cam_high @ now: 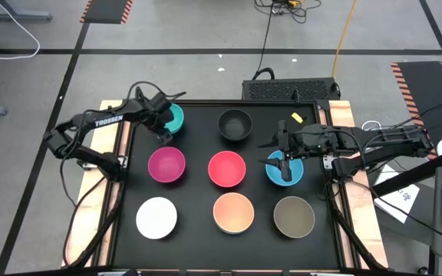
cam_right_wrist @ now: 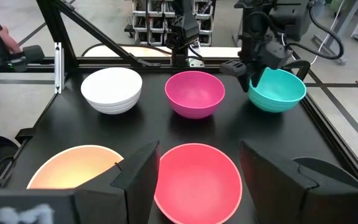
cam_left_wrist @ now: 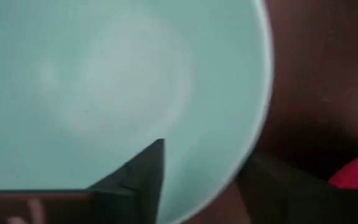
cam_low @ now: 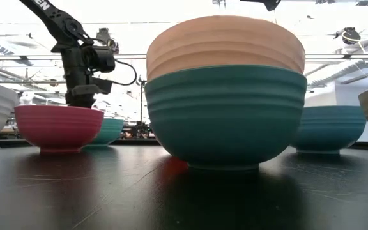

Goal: Nest bowls inside each other
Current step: Stack the light blue bowl on top of the light orange bowl

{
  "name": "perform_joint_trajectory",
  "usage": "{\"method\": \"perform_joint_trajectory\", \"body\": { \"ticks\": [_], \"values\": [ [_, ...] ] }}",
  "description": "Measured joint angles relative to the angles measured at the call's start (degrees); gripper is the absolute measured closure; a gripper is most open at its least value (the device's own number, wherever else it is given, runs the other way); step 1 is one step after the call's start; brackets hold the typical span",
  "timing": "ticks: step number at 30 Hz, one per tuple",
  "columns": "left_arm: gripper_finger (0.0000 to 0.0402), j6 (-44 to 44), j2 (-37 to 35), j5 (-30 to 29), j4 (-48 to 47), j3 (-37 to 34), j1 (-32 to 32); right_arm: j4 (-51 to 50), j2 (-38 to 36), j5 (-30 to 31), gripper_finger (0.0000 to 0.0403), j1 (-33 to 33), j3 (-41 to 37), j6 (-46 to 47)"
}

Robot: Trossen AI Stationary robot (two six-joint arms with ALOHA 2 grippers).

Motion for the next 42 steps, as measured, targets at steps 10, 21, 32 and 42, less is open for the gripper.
{"method": "perform_joint_trajectory", "body": {
  "ticks": [10, 21, 32, 42],
  "values": [
    [0.0388, 2.2, -0.1, -0.8, 0.3, 0.6, -0.2, 0.0, 0.0, 0.0, 0.0188, 0.0, 0.0, 0.0],
    [0.0396, 3.7, 0.0, -4.7, -1.8, 2.1, -4.7, 0.0, 0.0, 0.0, 0.0188, 0.0, 0.0, 0.0],
    [0.0396, 2.0, 0.0, -7.1, -11.5, 14.6, -13.3, -0.3, 0.0, 0.0, 0.0188, 0.0, 0.0, 0.2],
    [0.0396, -5.9, 0.0, -6.5, -15.7, 26.8, -30.6, -0.7, 0.0, 0.2, 0.0188, 0.0, 0.0, 0.6]
  ]
}}
